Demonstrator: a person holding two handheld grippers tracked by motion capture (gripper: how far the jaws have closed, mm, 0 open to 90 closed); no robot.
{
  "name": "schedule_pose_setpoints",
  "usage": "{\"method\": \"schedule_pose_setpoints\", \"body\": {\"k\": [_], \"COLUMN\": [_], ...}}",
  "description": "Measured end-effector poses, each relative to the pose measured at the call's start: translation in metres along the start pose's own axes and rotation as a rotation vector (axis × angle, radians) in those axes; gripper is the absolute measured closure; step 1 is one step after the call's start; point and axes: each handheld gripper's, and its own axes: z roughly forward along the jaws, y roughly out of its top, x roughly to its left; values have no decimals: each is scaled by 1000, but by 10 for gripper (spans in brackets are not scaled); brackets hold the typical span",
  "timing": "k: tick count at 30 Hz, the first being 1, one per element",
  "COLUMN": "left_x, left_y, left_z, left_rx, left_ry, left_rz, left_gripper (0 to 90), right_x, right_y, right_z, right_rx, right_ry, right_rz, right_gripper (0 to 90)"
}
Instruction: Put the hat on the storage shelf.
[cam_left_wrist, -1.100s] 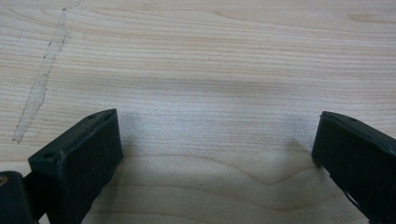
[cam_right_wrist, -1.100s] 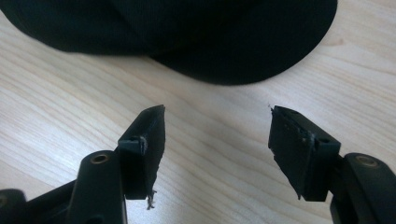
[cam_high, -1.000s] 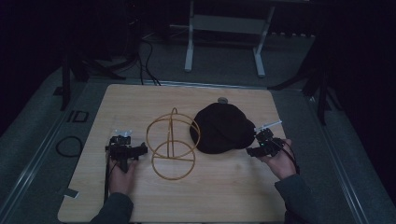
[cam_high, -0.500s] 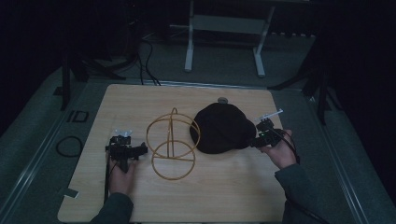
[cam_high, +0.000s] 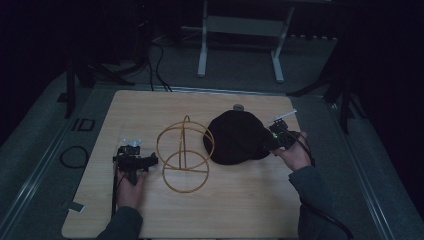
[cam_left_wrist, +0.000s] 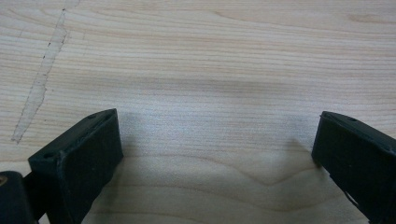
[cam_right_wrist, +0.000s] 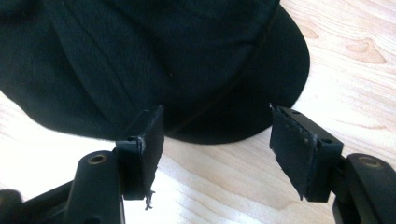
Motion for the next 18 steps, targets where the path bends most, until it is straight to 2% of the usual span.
{"method": "schedule_pose_setpoints", "body": {"k": [18], "left_x": [0], "left_y": [0], "left_z": [0], "left_rx": [-1], "left_ry": [0], "left_rz": [-1], "left_gripper": [12], "right_x": [-6], "right_y": [24], "right_z": [13], "right_rx": [2], "right_ry": [23], "right_rz": [84], "right_gripper": [364]}}
